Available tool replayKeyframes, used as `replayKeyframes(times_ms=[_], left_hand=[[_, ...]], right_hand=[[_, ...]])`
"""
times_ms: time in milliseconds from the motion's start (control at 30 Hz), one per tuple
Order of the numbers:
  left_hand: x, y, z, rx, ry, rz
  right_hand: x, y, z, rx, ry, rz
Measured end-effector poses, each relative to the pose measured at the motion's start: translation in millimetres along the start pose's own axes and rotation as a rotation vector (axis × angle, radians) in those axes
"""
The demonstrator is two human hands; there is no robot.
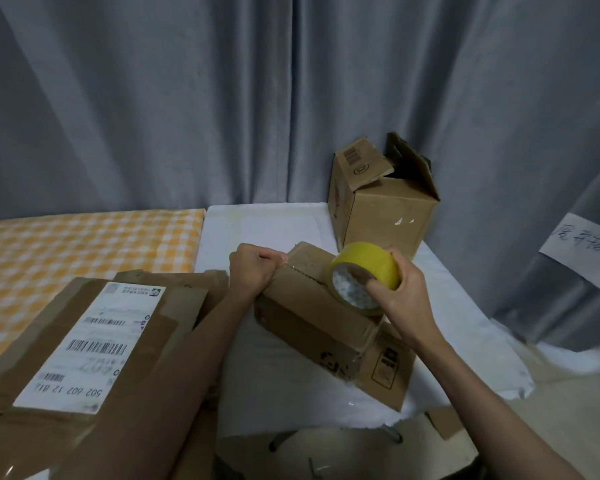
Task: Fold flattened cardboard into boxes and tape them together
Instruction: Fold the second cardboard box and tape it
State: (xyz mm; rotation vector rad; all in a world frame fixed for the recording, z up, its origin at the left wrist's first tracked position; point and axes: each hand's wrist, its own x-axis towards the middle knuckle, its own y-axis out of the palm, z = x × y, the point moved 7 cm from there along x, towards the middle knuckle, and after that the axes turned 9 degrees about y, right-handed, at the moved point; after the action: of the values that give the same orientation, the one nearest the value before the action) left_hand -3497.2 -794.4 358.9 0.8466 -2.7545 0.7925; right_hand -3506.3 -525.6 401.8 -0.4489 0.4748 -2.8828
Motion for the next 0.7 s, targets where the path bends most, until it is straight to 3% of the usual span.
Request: replayKeyframes(times_ms=[133,233,300,367,533,700], left_hand=[[-3.3,0.8,-9.5,0.036,0.135,0.051],[-10.6,5.9,-28.5,0.187,0.421,0.162],[-19.4,14.5,-36.9,0.295,0.634,0.317],[-29.0,21.9,-31.4,0.405,0.739,0.495],[-45.0,26.2,-19.5,0.577,0.816,0.666],[-50.7,33.3,-36.6,0.669,0.793,0.661]], right_hand=[[-5.1,-5.5,-14.9,0.035,0.085,0.052],[-13.6,-2.3,-25.7,0.046,0.093,0.091],[-16.2,-2.5,-30.0,0.070,0.093,0.093],[-15.9,-2.7,-32.9,0.105,0.107,0.096],[-15.0,-3.6,-33.3,0.221,0.106,0.111],[-13.8,-3.6,-29.5,0.224,0.083,0.128]])
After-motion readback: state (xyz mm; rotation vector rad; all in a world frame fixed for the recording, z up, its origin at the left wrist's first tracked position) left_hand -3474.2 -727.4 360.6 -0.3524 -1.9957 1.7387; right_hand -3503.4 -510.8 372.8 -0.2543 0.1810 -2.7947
